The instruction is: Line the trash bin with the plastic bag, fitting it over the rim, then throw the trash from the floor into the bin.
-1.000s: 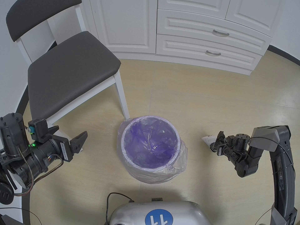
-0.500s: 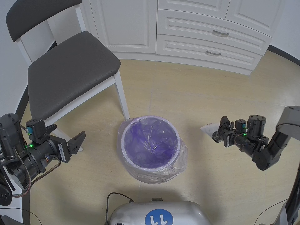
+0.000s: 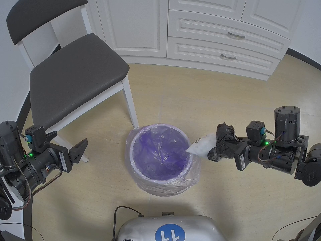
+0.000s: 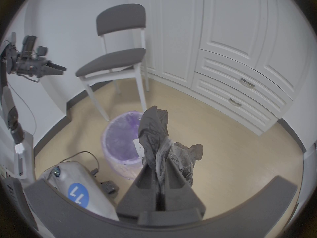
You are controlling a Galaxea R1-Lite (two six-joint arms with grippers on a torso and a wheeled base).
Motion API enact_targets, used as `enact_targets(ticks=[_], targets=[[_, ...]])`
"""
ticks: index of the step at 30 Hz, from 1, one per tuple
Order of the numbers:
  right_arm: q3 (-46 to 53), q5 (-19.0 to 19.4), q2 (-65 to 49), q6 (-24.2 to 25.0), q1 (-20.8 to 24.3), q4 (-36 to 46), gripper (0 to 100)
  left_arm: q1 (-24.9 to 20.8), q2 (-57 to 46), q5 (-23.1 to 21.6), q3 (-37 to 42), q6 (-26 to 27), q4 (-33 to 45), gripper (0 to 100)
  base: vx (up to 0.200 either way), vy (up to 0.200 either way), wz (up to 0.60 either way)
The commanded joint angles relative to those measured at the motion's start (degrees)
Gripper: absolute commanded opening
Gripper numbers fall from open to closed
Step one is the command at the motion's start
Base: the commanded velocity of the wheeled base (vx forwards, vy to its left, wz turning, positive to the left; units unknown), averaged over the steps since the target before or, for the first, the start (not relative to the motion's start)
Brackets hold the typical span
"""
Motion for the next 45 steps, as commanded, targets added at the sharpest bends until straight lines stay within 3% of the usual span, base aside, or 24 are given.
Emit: enact_targets(ticks=[1, 2, 3, 8, 16, 21, 23, 25, 26, 27, 30, 45], targets=[[1.15, -0.34, 1.38, 5.9, 6.08, -8.63, 0, 2.25, -0.56, -0.03, -0.79, 1.27, -0.33, 100, 0.0, 0.0, 0.0], [0.97, -0.43, 1.82, 6.69, 6.61, -9.24, 0, 2.25, -0.56, -0.03, -0.79, 1.45, -0.42, 100, 0.0, 0.0, 0.0], [-0.61, -0.7, 3.67, 11.62, 9.69, -11.97, 0, 2.25, -0.56, -0.03, -0.79, 2.33, -1.47, 100, 0.0, 0.0, 0.0], [-5.27, -1.66, 7.97, 23.48, 16.37, -12.58, 0, 2.78, -0.83, 0.15, 0.35, 4.35, -5.43, 100, 0.0, 0.0, 0.0], [-14.06, -7.02, 17.38, 35.35, 21.46, -10.21, 0, 6.3, -5.13, -0.38, 0.26, 5.58, -6.92, 100, 0.0, 0.0, 0.0], [-22.14, -8.17, 18.08, 44.22, 22.34, 3.24, 0, 6.38, -5.57, -0.38, 0.09, 5.67, -6.92, 100, 0.0, 0.0, 0.0], [-30.05, -8.34, 18.87, 51.87, 21.9, 14.31, 0, 6.38, -5.75, -0.38, 0.0, 5.76, -6.92, 100, 0.0, 0.0, 0.0], [-30.05, -8.34, 18.87, 51.87, 21.9, 14.31, 0, 6.38, -5.75, -0.38, 0.0, 5.76, -6.92, 100, 0.0, 0.0, 0.0], [-38.49, -8.43, 20.72, 58.9, 20.85, 24.33, 0, 6.56, -6.19, -0.38, -0.09, 5.76, -6.92, 100, 0.0, 0.0, 0.0], [-40.6, -8.43, 21.42, 60.4, 20.32, 26.53, 0, 6.56, -6.27, -0.38, -0.09, 5.76, -6.92, 100, 0.0, 0.0, 0.0], [-43.59, -8.43, 23.18, 61.8, 19.18, 29.69, 0, 6.56, -6.27, -0.38, 0.0, 5.76, -6.92, 100, 0.0, 0.0, 0.0], [-47.01, -8.43, 31.35, 61.45, 14.08, 30.05, 0, 6.91, -6.19, -0.38, 0.0, 5.76, -6.92, 100, 0.0, 0.0, 0.0]])
